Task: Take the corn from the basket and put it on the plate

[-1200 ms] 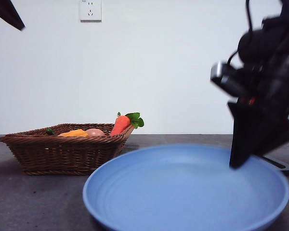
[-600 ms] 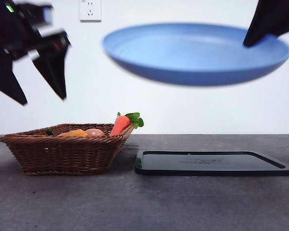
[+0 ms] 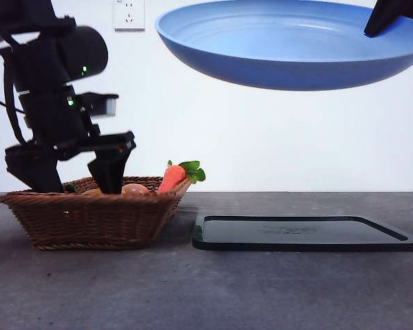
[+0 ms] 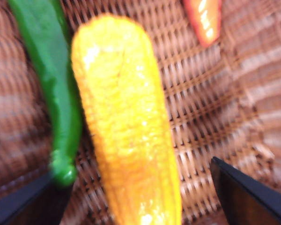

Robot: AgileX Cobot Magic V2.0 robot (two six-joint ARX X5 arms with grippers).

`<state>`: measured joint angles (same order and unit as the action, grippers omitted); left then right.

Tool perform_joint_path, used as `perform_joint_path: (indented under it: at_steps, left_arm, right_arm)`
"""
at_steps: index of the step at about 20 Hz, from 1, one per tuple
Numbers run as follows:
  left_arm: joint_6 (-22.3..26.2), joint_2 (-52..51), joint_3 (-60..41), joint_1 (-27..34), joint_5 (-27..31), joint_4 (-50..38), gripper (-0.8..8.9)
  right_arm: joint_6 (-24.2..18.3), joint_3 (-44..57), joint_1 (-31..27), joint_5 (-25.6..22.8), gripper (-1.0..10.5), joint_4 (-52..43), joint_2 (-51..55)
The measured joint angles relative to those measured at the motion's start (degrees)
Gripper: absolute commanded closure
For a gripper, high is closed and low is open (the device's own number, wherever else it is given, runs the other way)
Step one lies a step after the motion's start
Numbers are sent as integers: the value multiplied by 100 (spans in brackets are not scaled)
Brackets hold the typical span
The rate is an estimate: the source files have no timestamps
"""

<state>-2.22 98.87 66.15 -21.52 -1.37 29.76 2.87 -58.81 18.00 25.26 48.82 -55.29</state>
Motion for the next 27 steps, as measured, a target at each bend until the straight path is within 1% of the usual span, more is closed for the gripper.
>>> perform_joint_path:
  at_steps: [3, 4, 7, 8, 10, 14, 16, 18, 20, 24, 27]
  left_arm:
    - [-2, 153, 17, -31, 4, -155, 372]
    - [-7, 160, 17, -31, 24, -166, 389]
    - [-13, 164, 17, -20, 146, -83, 589]
    - [-26, 168, 17, -9, 146, -55, 629]
    - [-31, 168, 17, -11, 149, -39, 634]
    - [-184, 92, 17, -11, 144, 85, 634]
    - [-256, -258, 17, -11, 122, 103, 634]
    - [-315, -719, 17, -11, -4, 85, 634]
    - [-378, -1139, 17, -48, -81, 87, 634]
    - [-533, -2046, 17, -343, -501, 31, 634]
    - [-612, -2284, 17, -671, -887, -85, 634]
  right_arm:
    - [0, 0, 0, 0, 943, 0, 0]
    - [0, 2, 0, 0, 943, 0, 0]
    - [0, 2, 0, -17, 943, 0, 0]
    - [0, 2, 0, -52, 943, -2, 0]
    - [0, 2, 0, -170, 943, -2, 0]
    - [-2, 0, -4, -192, 943, -2, 0]
    - [0, 2, -4, -223, 943, -4, -2]
    - [4, 0, -22, -437, 943, -4, -2]
    - [63, 2, -44, -474, 943, -31, -74]
    - [304, 0, -42, -446, 943, -479, -848]
    - [568, 0, -39, -286, 943, -1040, -1631]
